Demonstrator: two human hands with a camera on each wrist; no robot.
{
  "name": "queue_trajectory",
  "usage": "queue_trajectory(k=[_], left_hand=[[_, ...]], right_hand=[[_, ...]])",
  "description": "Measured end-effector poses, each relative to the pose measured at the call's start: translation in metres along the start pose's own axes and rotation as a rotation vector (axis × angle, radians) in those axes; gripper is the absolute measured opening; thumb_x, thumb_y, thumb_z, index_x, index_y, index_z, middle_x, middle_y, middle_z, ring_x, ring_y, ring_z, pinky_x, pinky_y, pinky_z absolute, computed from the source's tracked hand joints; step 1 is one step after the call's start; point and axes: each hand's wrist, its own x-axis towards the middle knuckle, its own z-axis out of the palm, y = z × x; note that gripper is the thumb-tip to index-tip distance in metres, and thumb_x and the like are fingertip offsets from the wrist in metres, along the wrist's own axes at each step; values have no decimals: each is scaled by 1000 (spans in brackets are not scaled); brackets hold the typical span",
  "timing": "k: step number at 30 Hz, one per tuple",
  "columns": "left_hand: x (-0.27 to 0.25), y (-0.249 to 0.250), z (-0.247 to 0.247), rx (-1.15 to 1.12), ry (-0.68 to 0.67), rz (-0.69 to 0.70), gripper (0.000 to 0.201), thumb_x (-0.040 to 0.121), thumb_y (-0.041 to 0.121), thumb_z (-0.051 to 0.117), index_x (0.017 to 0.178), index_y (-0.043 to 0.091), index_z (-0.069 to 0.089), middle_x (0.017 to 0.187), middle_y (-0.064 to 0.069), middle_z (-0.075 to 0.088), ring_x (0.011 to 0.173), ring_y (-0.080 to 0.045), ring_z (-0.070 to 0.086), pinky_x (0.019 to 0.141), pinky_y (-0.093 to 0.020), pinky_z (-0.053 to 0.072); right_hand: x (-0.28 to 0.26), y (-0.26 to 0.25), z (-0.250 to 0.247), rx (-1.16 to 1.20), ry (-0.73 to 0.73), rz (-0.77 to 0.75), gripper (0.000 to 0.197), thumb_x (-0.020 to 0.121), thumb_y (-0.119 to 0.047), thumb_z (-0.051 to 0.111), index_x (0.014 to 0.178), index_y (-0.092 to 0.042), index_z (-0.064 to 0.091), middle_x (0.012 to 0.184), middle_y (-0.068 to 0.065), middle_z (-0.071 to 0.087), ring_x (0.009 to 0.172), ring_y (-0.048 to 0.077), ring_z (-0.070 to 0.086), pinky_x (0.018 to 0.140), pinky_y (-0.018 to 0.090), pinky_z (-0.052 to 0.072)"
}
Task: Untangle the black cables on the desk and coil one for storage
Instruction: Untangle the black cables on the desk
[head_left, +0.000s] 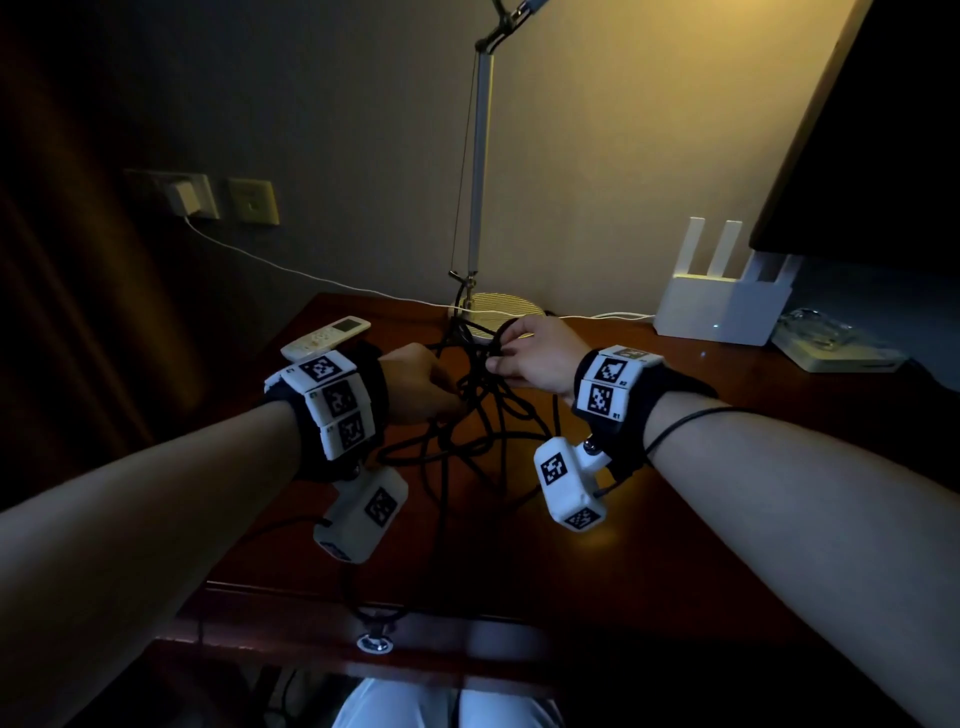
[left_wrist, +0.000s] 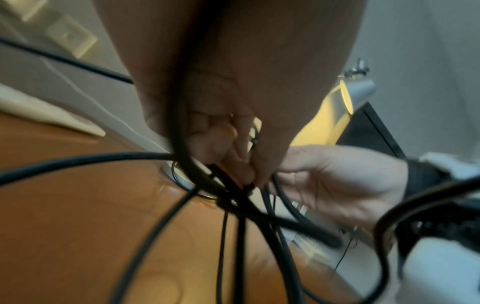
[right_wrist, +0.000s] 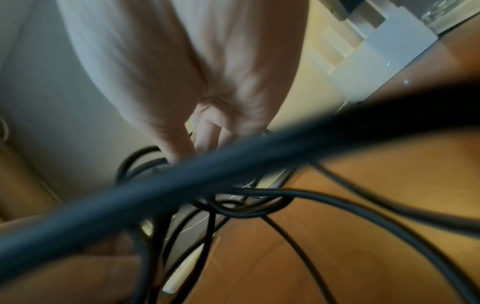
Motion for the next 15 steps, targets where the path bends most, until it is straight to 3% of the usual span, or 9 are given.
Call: queue_trajectory(k=[2,4,6,8,11,13,15], left_hand=[[0,1,0,-24,14,-23,12,85,34,67,79,25,72,69,5,65,63,-8,58,56,-21,44],[0,3,0,-25,18,-35,18,86,35,66,87,19,74,80,1,69,74,-13,63,63,-23,47],[-1,4,-1,-29,30,-44,22,86,36,65,92,17,75,88,-3,70,81,-15,63,68,-24,49],[-1,5,-1,-43,41,-48,22,86,35,65,90,16,74,86,-3,70,75,-12,61,65,-23,47],[0,5,0,-70,21,-55,21,88,32,64,91,13,73,78,-1,69,64,-9,61,55,-21,46],[0,6,1,-97,22,-67,19,88,27,65,94,10,71,75,-1,69,60,-9,63,50,-19,46],[0,8,0,-96,46,-81,20,87,22,67,100,6,68,74,-1,66,63,-11,64,47,-16,45]], right_hand=[[0,1,-2,-43,9,-21,23,84,1,70,86,-13,52,105,21,69,87,27,66,82,42,56],[0,3,-4,-78,23,-33,22,83,0,70,85,-14,53,94,18,67,75,24,64,68,36,56],[1,4,-4,-70,35,-8,23,82,0,71,86,-14,53,94,16,67,79,26,67,69,38,59],[0,2,-5,-169,76,24,24,80,-9,75,90,-17,56,98,10,69,88,27,70,75,44,60],[-3,-9,-8,-356,279,-43,36,75,-27,77,105,-22,57,97,0,60,86,18,60,65,32,52],[-4,-16,-5,-404,212,-200,43,75,-32,76,113,-30,57,111,-1,54,96,17,53,73,29,45],[-5,-21,3,-522,-51,-282,47,75,-35,76,119,-38,59,134,-1,41,120,20,40,97,37,40]])
